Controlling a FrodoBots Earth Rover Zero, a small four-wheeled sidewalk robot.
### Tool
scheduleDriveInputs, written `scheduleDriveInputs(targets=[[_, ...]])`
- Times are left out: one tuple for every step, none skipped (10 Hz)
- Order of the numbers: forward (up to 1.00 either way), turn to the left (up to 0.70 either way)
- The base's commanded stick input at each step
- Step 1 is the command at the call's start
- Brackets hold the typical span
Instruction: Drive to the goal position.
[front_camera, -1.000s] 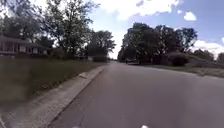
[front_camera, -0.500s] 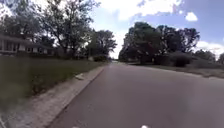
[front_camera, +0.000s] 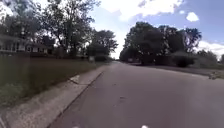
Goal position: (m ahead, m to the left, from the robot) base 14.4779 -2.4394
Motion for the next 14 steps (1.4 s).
scheduleDriveInputs(targets=[[0.85, 0.00], [0.85, 0.00], [0.85, 0.00], [0.85, 0.00], [0.85, 0.00], [0.85, 0.00], [0.85, 0.00], [0.85, 0.00], [0.85, 0.00], [0.85, 0.00], [0.85, 0.00], [0.85, 0.00], [0.85, 0.00], [0.85, 0.00]])
